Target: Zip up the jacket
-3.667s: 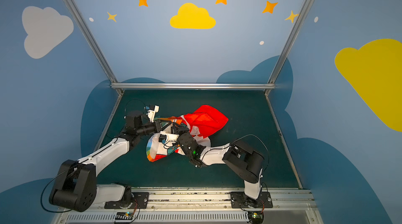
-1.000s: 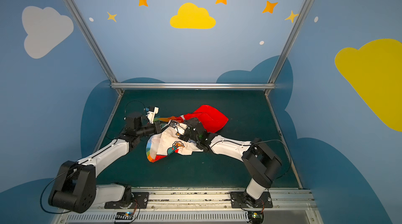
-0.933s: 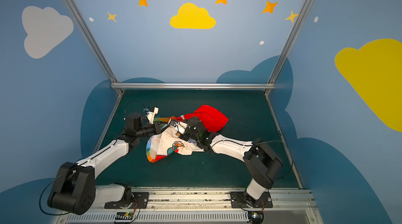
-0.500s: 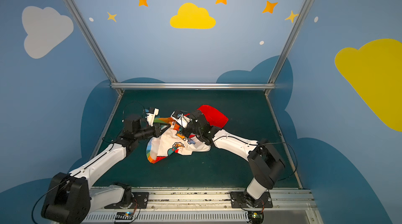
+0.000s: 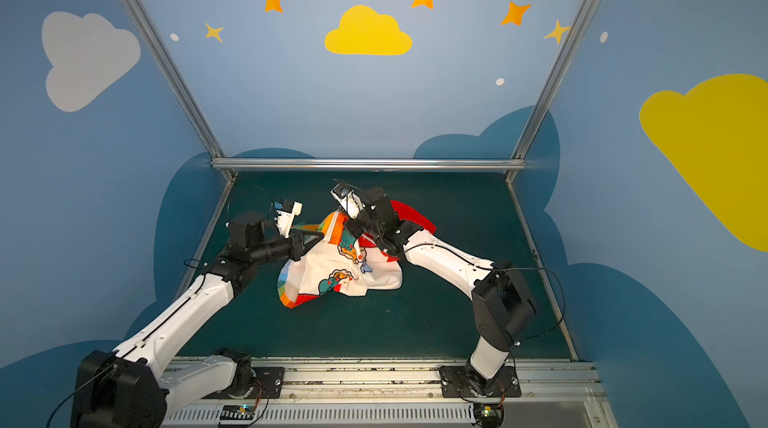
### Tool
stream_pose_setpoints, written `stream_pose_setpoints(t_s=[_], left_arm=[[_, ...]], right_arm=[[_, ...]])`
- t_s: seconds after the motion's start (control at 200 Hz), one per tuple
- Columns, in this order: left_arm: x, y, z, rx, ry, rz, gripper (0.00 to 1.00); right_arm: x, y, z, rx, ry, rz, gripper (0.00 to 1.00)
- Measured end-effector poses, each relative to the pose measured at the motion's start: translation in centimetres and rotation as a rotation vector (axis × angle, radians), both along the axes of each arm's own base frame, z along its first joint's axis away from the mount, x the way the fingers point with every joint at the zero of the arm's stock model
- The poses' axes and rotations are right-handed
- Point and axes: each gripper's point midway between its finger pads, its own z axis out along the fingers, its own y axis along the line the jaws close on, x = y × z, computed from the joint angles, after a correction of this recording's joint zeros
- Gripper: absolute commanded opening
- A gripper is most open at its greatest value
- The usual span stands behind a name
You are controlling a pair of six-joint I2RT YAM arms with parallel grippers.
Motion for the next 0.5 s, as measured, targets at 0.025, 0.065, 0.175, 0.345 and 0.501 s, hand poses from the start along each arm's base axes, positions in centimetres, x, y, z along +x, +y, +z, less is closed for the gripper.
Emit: stream_pose_setpoints(t_s=[0.025, 0.065, 0.175, 0.345, 0.501], left_arm=[[0.6, -0.1, 1.2, 0.008, -0.026, -0.009, 0.03], [1.6, -0.3, 3.0, 0.016, -0.060, -0.022, 0.03], [4.1, -0.6, 8.1, 0.038, -0.178, -0.044, 0.03], [4.4, -0.4, 11.1, 0.078, -0.264, -0.071, 0.03], [3.0, 0.3, 5.1, 0.181, -0.164, -0.077, 0.03]], right_arm=[[1.0, -0.5, 1.0, 0.002, -0.014, -0.023, 0.00], [2.4, -1.3, 2.8, 0.004, -0.038, -0.055, 0.00], [5.2, -4.5, 9.0, 0.019, -0.151, -0.149, 0.00], [3.6, -8.5, 14.3, 0.031, -0.255, -0.221, 0.00], [-0.7, -11.3, 9.2, 0.046, -0.106, -0.252, 0.00]])
